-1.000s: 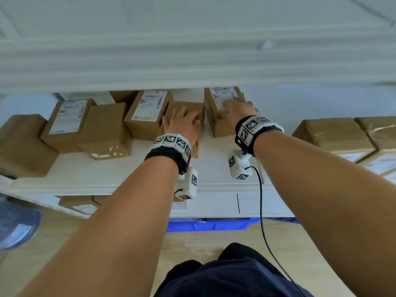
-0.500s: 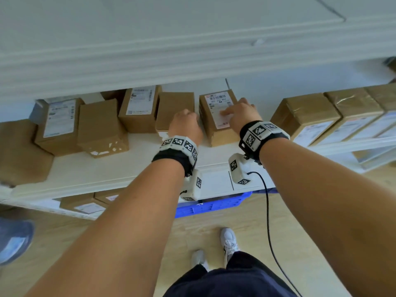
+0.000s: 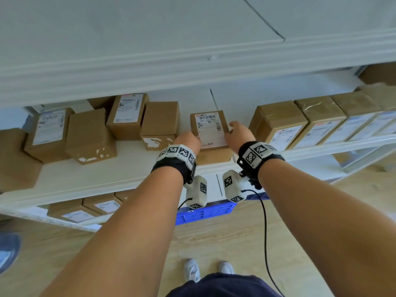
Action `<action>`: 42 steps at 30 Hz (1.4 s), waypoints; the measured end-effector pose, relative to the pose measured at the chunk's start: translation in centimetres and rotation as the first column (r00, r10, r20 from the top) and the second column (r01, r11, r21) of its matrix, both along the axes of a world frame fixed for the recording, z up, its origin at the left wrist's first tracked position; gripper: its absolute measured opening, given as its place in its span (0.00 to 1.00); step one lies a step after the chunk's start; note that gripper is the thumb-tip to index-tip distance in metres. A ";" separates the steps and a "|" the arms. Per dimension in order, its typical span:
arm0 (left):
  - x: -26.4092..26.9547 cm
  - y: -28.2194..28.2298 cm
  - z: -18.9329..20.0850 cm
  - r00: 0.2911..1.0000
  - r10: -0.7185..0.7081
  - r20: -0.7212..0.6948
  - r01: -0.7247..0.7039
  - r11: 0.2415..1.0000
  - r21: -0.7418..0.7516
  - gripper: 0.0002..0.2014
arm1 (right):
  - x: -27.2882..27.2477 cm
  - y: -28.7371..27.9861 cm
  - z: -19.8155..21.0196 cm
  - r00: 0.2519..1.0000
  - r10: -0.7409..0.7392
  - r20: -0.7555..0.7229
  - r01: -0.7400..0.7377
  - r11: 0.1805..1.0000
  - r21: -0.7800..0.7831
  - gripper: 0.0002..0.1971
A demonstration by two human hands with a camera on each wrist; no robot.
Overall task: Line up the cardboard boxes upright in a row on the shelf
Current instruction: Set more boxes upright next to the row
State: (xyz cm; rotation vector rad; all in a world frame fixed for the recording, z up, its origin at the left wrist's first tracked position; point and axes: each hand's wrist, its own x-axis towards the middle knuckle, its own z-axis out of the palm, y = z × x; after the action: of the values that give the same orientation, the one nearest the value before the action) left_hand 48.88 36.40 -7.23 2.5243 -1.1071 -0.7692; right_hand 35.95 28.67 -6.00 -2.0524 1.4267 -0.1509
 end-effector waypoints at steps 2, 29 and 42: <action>-0.3 0.0 0.1 0.999 0.028 -0.033 -0.029 0.999 -0.014 0.18 | -0.2 0.0 -0.1 0.999 0.032 -0.039 -0.030 0.998 0.052 0.20; -4.3 1.8 1.6 0.957 0.281 -0.072 -0.290 0.939 -0.183 0.17 | -3.8 1.5 0.0 0.987 -0.012 0.158 0.016 1.000 -0.020 0.25; -6.0 0.2 4.0 0.951 0.215 -0.223 -0.280 0.906 -0.317 0.30 | -6.6 -1.0 3.9 0.960 0.033 0.279 0.092 0.901 -0.424 0.27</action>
State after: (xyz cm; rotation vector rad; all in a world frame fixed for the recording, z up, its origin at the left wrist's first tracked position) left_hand 42.84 36.56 -3.26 2.1912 -0.7613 -0.6559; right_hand 29.39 27.62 -2.14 -2.2417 1.3297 -0.8085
